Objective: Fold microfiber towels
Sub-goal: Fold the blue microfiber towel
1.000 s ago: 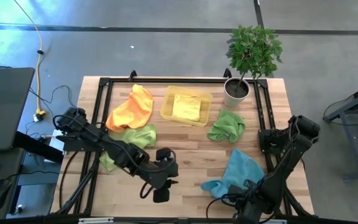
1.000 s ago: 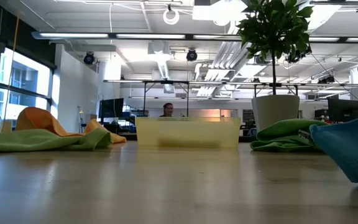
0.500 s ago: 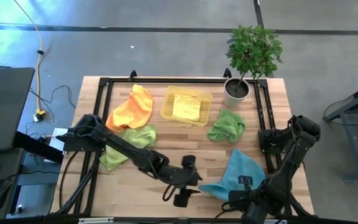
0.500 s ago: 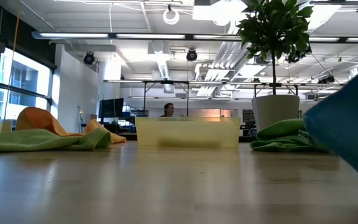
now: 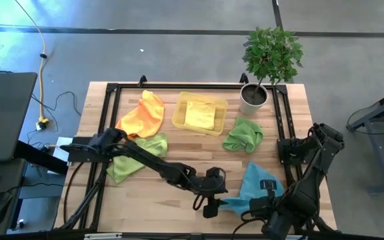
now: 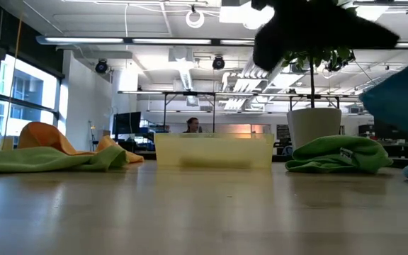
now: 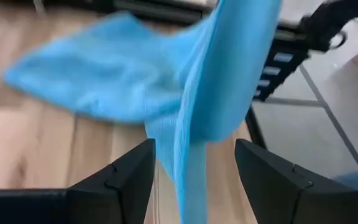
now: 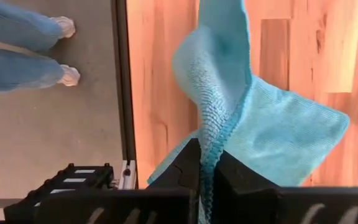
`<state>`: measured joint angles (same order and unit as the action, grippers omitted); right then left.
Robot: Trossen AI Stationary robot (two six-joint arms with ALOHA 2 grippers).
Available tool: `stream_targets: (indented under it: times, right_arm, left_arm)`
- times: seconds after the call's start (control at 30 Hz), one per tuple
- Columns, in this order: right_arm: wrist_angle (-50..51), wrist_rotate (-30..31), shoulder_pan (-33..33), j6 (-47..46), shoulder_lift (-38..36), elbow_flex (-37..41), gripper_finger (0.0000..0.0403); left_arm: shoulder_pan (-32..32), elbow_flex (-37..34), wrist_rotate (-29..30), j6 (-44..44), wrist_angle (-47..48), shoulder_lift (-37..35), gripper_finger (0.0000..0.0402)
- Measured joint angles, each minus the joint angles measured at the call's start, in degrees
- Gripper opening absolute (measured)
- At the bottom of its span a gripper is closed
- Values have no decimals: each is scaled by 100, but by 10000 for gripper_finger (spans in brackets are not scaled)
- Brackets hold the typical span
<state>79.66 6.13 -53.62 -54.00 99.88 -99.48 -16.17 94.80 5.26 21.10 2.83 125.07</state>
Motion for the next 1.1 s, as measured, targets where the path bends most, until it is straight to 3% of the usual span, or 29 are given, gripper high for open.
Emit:
stream_targets:
  times: [0.4, 0.57, 0.77, 1.1]
  right_arm:
    - [6, 582, 38, -76, 0, 0, 0]
    - [-17, 760, 38, -285, 0, 0, 0]
    - [-42, 890, 34, -509, 0, 0, 0]
    - [-59, 1129, 34, -277, 2, 0, 0]
  left_arm:
    - [12, -1, -271, 429, -131, 479, 197]
    - [42, 2, -375, 582, -90, 465, 139]
    - [53, 2, -985, 584, 3, 442, 19]
    - [34, -2, -1129, 478, 1098, -288, 3]
